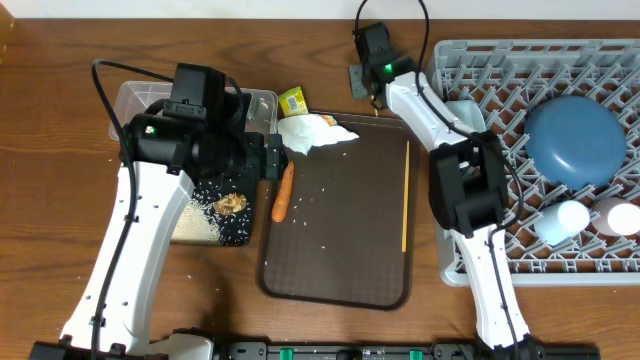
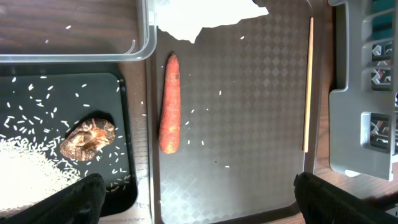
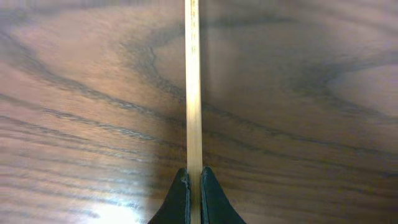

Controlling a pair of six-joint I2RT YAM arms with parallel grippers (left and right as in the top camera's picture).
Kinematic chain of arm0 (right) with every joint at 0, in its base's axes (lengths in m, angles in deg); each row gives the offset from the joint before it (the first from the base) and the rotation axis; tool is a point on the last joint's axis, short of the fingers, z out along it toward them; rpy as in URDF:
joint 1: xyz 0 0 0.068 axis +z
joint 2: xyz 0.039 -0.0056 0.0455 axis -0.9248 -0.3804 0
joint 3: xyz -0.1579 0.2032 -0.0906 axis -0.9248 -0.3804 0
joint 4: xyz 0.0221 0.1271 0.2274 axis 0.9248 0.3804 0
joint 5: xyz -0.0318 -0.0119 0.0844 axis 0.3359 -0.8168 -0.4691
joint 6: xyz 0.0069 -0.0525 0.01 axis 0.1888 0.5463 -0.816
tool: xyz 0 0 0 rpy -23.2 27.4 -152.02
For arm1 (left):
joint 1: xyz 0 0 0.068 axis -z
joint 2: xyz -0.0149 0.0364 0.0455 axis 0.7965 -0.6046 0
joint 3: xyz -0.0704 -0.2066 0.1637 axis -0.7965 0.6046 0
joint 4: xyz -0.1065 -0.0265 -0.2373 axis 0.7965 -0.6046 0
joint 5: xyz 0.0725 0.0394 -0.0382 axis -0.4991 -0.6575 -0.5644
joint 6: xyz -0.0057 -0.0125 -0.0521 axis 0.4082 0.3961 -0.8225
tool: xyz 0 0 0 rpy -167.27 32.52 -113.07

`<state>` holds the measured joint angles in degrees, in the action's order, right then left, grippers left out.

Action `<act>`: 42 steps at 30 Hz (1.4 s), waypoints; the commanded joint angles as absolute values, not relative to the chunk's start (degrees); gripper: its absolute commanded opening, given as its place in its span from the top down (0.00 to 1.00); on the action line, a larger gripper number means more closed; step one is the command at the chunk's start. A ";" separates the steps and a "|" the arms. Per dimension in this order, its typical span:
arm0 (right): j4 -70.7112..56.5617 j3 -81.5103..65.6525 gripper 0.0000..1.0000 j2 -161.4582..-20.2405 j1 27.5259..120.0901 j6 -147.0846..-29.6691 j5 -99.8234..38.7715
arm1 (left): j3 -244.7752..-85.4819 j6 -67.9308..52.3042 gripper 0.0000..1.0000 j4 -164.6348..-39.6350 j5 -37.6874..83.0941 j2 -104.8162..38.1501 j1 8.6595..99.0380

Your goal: Sort waste into correct bins and load items into the dishwasher rack

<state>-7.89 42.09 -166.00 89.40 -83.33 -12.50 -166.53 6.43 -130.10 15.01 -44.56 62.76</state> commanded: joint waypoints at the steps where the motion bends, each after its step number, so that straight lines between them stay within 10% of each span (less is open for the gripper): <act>1: -7.92 41.85 0.99 -159.99 90.21 -83.20 -12.07 | -166.59 7.21 0.02 -130.25 14.49 -44.51 62.84; 20: 6.40 41.81 0.99 -150.99 90.61 -83.22 -17.01 | -166.59 7.21 0.02 -130.28 14.49 -44.51 62.84; 27: -1.42 41.78 0.39 -158.44 90.56 -81.23 -16.68 | -166.59 7.19 0.02 -130.25 14.49 -44.51 62.84; 42: -17.77 41.78 0.56 -170.75 89.36 -78.50 -15.06 | -166.59 7.19 0.02 -130.25 14.46 -44.51 62.84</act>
